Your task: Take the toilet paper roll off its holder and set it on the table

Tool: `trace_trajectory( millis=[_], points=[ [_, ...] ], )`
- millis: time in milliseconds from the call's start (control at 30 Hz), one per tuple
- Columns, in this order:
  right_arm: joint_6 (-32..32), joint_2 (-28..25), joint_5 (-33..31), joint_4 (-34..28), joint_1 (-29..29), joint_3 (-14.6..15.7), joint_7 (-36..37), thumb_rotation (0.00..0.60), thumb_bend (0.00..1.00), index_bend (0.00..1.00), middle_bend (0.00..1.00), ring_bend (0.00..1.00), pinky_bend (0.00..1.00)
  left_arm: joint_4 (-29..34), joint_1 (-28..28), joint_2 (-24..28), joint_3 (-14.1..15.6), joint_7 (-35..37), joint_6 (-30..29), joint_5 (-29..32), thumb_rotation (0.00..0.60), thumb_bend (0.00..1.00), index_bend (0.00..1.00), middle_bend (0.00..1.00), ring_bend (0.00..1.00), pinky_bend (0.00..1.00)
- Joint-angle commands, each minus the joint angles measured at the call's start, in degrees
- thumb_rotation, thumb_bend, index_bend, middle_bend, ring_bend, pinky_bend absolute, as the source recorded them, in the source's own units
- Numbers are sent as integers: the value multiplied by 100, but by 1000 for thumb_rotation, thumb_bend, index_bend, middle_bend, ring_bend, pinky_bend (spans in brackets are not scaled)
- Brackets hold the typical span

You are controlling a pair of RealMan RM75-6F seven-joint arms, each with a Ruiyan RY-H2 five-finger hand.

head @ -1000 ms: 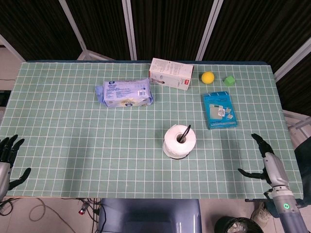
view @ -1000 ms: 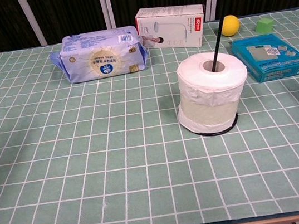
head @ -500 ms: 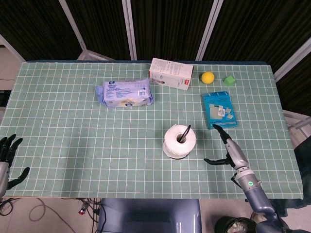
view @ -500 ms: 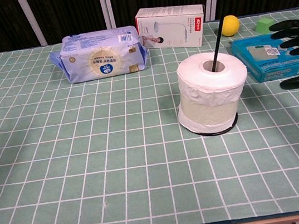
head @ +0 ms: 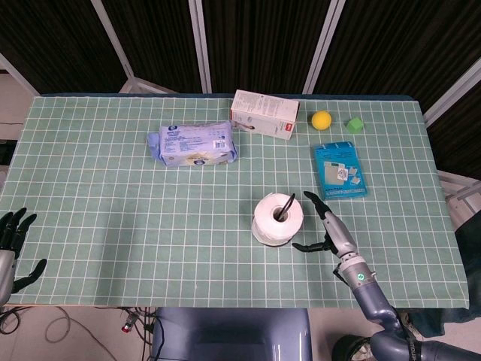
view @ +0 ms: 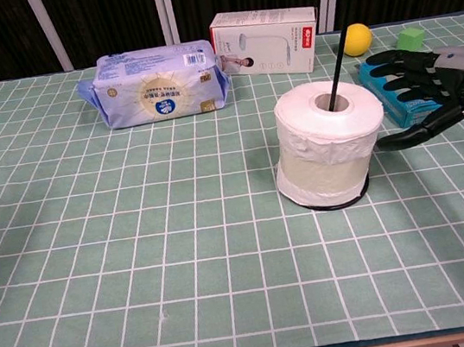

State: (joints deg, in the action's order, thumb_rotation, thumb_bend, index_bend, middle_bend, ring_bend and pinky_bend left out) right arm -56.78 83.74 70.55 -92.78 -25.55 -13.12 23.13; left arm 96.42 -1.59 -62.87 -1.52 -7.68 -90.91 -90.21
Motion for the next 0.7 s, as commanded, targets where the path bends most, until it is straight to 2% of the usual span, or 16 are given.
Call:
trace_trajectory(
  millis=[33, 700],
  points=[
    [48, 109, -87, 97, -50, -11, -9, 600, 0, 0, 0, 0, 0, -4, -5, -1, -3, 0, 10, 8, 600, 247, 94, 0, 0, 8],
    [350, 686, -452, 555, -332, -107, -27, 600, 0, 0, 0, 0, 0, -29, -42, -17, -15, -5, 88, 59, 600, 246, 94, 0, 0, 8]
  ],
)
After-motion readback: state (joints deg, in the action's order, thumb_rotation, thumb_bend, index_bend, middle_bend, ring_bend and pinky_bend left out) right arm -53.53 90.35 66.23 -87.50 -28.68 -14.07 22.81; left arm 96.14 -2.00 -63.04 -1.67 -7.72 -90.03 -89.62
